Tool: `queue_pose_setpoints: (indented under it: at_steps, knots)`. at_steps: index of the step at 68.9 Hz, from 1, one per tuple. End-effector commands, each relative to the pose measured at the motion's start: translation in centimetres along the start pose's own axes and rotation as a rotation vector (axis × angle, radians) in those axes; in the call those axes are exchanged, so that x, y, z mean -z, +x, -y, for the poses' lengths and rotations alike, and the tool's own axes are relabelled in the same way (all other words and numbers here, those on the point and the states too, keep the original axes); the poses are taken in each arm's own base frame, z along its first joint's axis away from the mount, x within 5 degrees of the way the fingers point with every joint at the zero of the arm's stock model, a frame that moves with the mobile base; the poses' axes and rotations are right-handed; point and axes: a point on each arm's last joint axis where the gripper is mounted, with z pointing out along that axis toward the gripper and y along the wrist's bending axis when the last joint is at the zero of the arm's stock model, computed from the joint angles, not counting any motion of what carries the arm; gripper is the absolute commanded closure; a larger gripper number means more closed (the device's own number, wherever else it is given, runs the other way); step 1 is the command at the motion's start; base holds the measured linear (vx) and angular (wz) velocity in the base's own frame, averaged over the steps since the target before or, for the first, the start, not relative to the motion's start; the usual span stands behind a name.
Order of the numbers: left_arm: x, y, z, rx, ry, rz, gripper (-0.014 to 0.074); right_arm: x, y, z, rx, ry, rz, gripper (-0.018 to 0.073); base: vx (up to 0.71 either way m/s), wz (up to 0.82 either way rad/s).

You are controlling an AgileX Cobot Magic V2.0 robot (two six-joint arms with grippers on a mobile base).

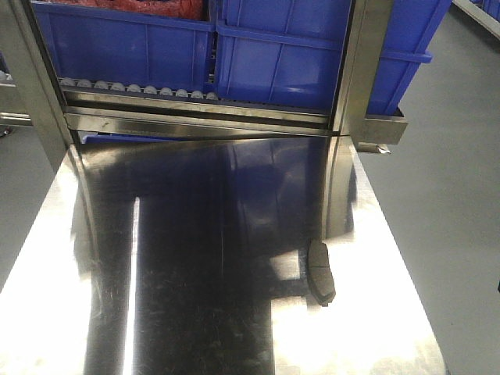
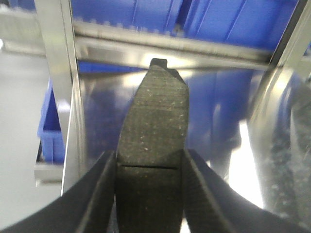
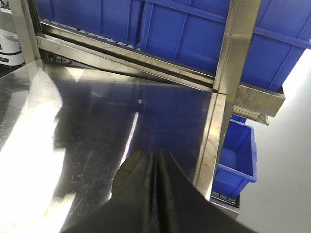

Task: Move and align brake pads A on conveyor
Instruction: 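Lower the open right gripper over the other brake pad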

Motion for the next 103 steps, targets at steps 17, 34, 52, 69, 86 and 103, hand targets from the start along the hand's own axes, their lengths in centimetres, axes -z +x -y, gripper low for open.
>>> queue_pose_setpoints:
  at_steps: [17,34,52,69,86,103]
  knots:
    - [2.37,-0.12,0.04,0.008,0.032,0.253,0.0499,0.22,-1.43,0.12,0.011,0.010,0.090,0.0563,0.00,0.00]
    - [2.34,-0.07,0.04,0.008,0.032,0.246,0.0500,0.22,-1.43,0.12,0.011,0.010,0.090,0.0563,0.00,0.00]
    - [2.34,-0.07,0.04,0.008,0.032,0.246,0.0500,0.22,-1.43,0.12,0.011,0.010,0.090,0.0563,0.00,0.00]
    - [2.34,-0.07,0.04,0.008,0.032,0.246,0.0500,0.22,-1.44,0.12,0.011,0.010,0.091,0.0563,0.00,0.00]
    - [2.34,-0.07,0.04,0.008,0.032,0.246,0.0498,0.22,-1.44,0.12,0.011,0.010,0.091,0.0563,0.00,0.00]
    - [2.34,-0.07,0.04,0.008,0.032,0.246,0.0498,0.22,-1.44,0.12,0.012,0.011,0.091,0.0554,0.00,0.00]
